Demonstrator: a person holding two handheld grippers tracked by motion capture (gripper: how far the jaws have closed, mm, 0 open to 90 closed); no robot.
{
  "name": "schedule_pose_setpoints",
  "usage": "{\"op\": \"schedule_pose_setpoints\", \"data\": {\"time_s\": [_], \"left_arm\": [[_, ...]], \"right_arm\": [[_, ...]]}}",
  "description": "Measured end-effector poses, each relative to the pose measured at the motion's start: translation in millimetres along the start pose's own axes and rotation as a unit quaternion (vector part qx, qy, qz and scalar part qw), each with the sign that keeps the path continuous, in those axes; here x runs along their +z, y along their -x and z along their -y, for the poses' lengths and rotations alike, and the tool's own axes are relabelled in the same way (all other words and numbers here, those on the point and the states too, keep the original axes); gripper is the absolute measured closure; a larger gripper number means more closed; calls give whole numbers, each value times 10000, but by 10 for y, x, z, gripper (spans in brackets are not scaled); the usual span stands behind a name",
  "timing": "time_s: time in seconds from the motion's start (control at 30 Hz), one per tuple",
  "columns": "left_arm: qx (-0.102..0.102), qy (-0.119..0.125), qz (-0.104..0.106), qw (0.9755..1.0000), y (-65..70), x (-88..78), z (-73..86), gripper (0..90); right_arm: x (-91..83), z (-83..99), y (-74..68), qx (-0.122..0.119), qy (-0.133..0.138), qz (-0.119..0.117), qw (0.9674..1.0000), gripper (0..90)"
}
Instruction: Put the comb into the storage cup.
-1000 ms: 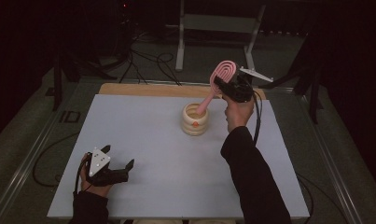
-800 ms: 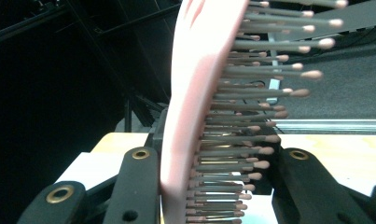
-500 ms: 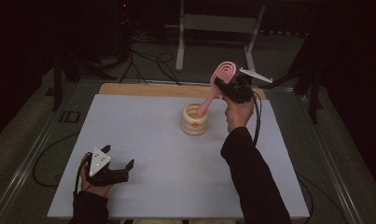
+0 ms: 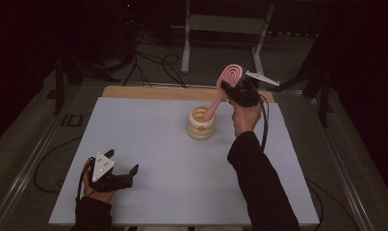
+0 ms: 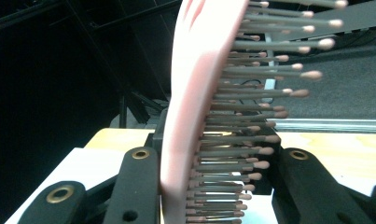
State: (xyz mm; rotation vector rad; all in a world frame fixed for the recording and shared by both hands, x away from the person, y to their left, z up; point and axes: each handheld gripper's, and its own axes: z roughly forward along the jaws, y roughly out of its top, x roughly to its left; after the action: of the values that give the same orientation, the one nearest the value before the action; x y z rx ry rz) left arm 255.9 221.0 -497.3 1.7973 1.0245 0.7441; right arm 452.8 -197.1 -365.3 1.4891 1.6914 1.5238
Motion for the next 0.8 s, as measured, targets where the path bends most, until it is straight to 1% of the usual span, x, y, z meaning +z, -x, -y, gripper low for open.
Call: {"op": "schedule_pose_setpoints", "data": {"time_s": [0.53, 0.8], "left_arm": [[2, 10, -5, 10000, -2, -2, -1, 18], [-11, 12, -4, 10000, -1, -3, 0, 18]], "right_arm": [[47, 73, -33, -120, -86, 26, 9999, 638], [73, 123, -30, -102, -115, 18, 9999, 638]]}}
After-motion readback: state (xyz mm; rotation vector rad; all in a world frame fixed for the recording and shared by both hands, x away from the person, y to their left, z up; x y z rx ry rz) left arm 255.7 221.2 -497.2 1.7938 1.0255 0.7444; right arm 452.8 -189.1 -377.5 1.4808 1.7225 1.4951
